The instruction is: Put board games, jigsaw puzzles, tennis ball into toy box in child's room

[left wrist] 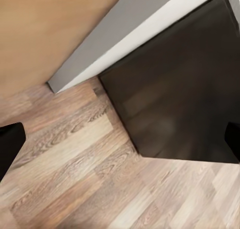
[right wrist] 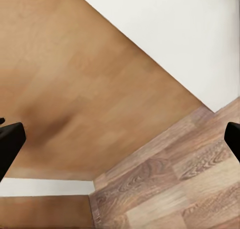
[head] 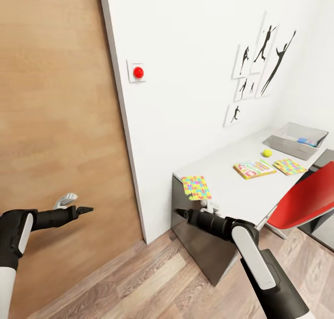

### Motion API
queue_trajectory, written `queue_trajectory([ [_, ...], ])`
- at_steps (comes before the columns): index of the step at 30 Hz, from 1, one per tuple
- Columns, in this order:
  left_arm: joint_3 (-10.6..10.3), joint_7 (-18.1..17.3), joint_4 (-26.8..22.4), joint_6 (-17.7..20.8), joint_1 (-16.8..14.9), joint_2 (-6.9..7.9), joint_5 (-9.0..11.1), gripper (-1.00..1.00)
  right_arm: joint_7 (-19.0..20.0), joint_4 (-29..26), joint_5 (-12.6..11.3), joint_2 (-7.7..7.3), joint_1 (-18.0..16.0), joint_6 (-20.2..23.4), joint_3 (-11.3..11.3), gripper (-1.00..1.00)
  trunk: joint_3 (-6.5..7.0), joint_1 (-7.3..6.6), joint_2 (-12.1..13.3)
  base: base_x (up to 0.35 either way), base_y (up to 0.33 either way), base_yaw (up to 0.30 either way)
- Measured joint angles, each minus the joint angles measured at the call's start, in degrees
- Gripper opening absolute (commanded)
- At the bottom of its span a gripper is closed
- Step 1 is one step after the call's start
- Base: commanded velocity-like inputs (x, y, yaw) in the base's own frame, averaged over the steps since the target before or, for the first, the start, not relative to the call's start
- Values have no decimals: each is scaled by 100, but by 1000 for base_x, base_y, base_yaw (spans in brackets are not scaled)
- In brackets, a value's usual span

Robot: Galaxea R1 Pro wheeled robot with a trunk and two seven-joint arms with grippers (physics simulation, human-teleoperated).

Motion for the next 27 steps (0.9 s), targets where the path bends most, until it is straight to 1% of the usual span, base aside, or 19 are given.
queue_trajectory([
  [12,0,0,0,-6,0,-5,1,100,0,3,0,0,0,-7,10,100,0,0,0,-3,0,286],
  [21,-3,1,2,-1,6,-6,1,100,0,0,7,0,0,-9,15,100,0,1,0,-123,0,286],
  [24,-1,0,4,0,8,-5,0,100,0,0,6,1,0,-9,10,100,0,0,0,-27,0,159],
  [27,-1,0,3,0,8,-5,0,100,0,-1,6,0,1,-9,7,100,0,0,0,-8,0,50],
])
